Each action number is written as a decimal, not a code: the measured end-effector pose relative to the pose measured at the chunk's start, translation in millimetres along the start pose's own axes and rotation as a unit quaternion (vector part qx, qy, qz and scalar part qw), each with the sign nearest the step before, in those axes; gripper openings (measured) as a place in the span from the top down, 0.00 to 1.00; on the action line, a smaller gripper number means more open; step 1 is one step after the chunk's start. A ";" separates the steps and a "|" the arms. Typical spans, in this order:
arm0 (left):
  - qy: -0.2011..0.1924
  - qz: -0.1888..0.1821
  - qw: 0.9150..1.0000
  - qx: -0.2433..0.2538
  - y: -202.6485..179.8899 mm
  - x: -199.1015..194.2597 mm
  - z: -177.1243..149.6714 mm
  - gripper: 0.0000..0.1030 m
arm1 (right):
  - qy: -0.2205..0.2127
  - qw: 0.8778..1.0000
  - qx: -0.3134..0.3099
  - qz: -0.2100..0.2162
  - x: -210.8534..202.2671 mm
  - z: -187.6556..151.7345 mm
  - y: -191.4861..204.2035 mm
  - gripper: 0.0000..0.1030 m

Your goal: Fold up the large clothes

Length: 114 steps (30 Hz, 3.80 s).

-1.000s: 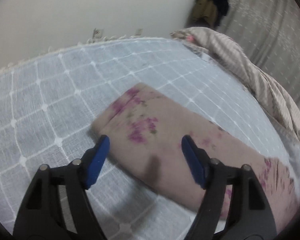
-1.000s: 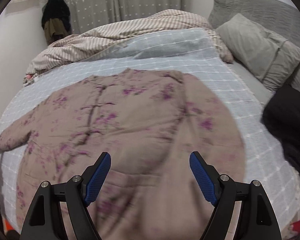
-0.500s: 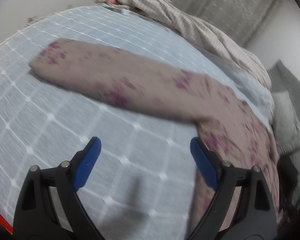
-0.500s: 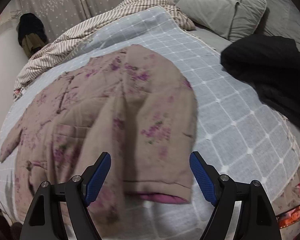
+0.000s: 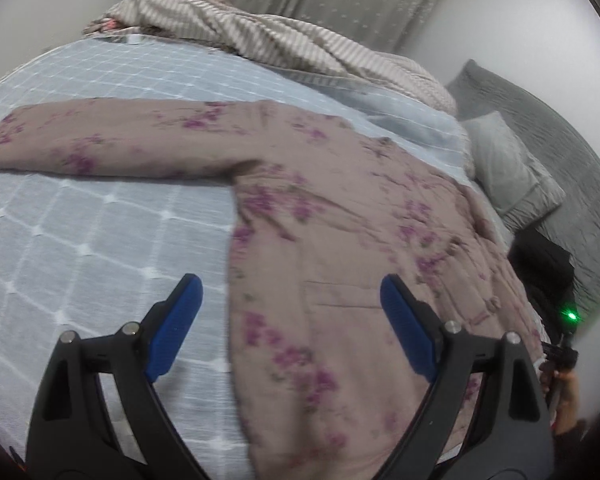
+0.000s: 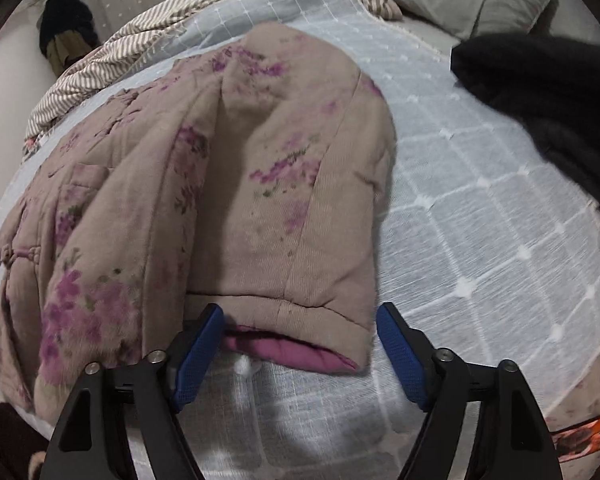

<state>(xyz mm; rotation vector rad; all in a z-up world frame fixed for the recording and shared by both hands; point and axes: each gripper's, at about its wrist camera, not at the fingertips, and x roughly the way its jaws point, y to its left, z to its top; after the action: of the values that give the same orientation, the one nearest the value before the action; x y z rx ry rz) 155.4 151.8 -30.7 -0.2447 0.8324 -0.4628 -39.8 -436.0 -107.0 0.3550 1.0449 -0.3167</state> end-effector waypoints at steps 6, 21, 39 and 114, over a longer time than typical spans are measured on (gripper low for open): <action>-0.010 -0.048 0.999 0.017 -31.8 24.4 -11.1 0.12 | -0.013 1.000 -0.006 -0.003 -2.1 1.6 -0.4 0.76; -0.018 -0.072 0.997 0.036 -46.7 35.9 -26.8 0.12 | -0.070 0.991 0.018 -0.112 -56.9 -2.3 -66.0 0.42; -0.006 -0.066 0.997 0.032 -45.5 41.3 -30.4 0.12 | -0.060 0.990 -0.096 -0.078 1.3 -11.1 25.5 0.81; 0.247 -0.151 0.946 -0.145 40.9 30.3 -86.9 0.15 | 0.100 0.980 -0.013 0.170 -3.2 3.7 3.9 0.24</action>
<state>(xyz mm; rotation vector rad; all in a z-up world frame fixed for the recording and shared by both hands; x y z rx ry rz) 119.5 170.2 -122.9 -0.5465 1.3676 -0.7043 -36.8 -433.8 -102.1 0.5413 1.1622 0.0411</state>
